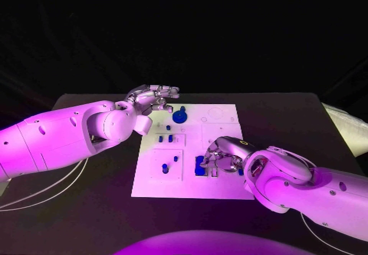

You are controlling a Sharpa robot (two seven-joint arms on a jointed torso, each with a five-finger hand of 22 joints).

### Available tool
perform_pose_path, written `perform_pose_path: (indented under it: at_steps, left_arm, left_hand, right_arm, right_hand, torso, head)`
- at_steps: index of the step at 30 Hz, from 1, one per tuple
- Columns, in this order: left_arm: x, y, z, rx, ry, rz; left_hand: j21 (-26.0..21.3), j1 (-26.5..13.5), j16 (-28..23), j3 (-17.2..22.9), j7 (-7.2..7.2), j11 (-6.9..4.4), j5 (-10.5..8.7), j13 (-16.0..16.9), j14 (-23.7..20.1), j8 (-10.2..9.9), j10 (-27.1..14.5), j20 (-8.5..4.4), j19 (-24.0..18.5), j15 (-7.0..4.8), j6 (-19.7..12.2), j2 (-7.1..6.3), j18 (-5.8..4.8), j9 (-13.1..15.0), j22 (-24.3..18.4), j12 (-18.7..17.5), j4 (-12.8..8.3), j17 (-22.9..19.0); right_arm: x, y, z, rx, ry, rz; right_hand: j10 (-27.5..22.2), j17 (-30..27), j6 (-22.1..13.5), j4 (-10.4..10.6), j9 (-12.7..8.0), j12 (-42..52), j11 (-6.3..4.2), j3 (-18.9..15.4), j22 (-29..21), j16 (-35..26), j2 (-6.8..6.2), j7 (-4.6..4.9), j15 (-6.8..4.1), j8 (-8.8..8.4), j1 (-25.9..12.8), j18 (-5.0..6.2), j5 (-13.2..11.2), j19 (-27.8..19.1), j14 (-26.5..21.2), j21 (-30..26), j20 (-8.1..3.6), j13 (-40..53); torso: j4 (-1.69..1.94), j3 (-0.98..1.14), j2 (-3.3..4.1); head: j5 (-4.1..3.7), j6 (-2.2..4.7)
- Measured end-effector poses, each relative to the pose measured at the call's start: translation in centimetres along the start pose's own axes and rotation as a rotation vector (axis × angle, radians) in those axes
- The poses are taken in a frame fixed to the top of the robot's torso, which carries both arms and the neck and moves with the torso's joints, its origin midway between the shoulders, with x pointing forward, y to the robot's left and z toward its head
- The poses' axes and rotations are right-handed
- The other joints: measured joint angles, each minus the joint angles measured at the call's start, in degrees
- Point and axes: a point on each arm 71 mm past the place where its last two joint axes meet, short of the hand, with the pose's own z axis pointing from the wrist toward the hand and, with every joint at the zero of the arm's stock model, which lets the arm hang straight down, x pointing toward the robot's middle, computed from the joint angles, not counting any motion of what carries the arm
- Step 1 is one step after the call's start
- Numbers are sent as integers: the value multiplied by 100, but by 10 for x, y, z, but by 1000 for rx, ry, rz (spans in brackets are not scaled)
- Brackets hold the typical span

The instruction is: Assemble the parts on the task board

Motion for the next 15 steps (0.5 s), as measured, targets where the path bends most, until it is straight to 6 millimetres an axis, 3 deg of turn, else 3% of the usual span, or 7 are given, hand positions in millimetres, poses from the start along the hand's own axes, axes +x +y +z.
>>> perform_pose_path:
  at_steps: [7,15]
  left_arm:
    - [-1,0,0,-1,-1,0]
    - [-1,0,0,-2,-2,0]
  left_hand:
    - [0,0,0,0,0,0,0,0,0,0,0,0,0,0,0,0,0,0,0,0,0,0]
    - [0,0,0,0,0,0,0,1,0,0,0,0,0,0,0,0,0,0,0,0,0,1]
  right_arm:
    - [1,-2,-4,-9,-20,8]
    - [-2,3,-9,-48,-42,24]
  right_hand:
    - [7,0,15,-1,0,-1,7,1,27,5,-2,9,1,0,-2,2,-23,0,1,2,0,28]
    - [28,-1,38,18,0,42,28,-18,62,29,-107,3,2,0,-107,6,-23,21,1,23,-21,44]
  torso:
    - [-3,3,0]
    - [-4,7,1]
  head:
    - [3,-1]
    - [4,-1]
